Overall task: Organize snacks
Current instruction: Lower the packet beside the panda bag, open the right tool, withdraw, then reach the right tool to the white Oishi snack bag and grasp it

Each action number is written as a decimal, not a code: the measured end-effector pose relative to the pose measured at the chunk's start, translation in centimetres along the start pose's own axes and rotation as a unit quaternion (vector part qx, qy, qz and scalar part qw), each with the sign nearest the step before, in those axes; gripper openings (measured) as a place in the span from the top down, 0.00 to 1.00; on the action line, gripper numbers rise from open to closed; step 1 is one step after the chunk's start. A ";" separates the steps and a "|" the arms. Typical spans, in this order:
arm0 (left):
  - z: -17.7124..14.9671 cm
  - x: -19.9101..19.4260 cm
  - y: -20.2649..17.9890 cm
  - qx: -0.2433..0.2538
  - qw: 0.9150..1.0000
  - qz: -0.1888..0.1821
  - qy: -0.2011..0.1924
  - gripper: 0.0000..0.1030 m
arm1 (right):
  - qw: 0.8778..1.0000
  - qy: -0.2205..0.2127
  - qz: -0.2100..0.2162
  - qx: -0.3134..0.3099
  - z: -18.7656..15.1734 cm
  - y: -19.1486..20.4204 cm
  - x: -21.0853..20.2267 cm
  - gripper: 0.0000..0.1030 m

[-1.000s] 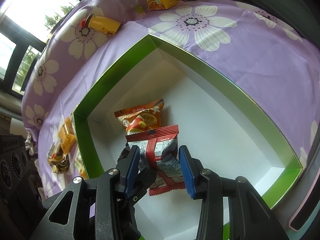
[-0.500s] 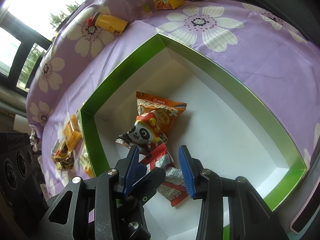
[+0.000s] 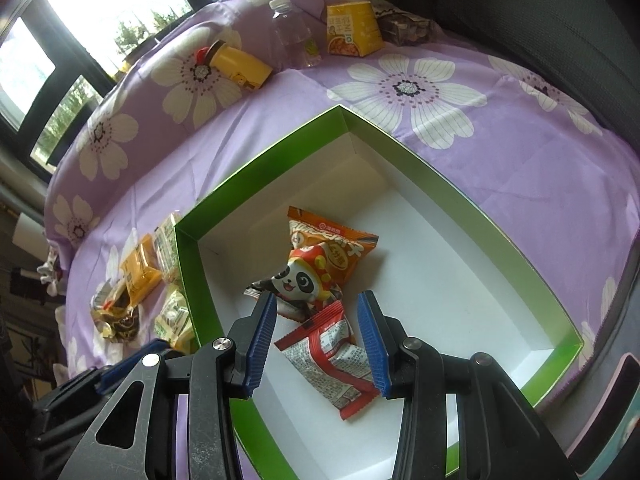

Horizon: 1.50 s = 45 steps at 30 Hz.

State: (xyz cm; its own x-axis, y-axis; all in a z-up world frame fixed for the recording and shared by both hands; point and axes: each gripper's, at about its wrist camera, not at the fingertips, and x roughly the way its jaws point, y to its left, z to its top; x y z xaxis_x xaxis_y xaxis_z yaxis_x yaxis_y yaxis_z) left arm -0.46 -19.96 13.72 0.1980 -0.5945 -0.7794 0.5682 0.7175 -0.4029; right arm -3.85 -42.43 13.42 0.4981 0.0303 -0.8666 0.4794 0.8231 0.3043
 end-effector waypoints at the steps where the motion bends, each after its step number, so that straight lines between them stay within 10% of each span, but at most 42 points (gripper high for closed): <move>1: -0.1 -1.0 0.7 -0.005 1.000 0.004 -0.009 0.79 | 1.000 -0.003 -0.002 -0.003 -0.1 0.3 -0.1 0.59; 9: -2.4 -8.5 7.4 -0.063 0.993 0.070 -0.076 0.69 | 0.999 -0.023 -0.009 -0.040 -0.9 2.7 -0.6 0.53; 20: -7.9 -14.2 16.9 -0.125 0.972 0.155 -0.124 0.29 | 0.993 -0.063 0.000 -0.105 -2.3 6.8 -1.2 0.31; 24: -8.8 -15.6 19.8 -0.182 0.966 0.112 -0.147 0.18 | 0.989 -0.066 0.019 -0.129 -2.8 8.1 -1.7 0.29; 29: -9.0 -15.8 22.0 -0.218 0.953 0.146 -0.149 0.18 | 0.987 -0.071 0.049 -0.138 -3.3 10.1 -2.3 0.23; 45: -10.4 -16.5 26.0 -0.277 0.929 0.200 -0.145 0.05 | 0.957 0.055 0.125 -0.257 -4.0 32.0 5.4 0.23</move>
State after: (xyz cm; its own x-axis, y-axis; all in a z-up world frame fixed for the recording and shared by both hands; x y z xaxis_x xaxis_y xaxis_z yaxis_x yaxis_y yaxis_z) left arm 2.75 12.27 11.11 0.5566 -0.2561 -0.7903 -0.0787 0.9308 -0.3571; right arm 11.27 -13.62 16.91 0.4577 0.2988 -0.8374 -0.0768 0.9516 0.2976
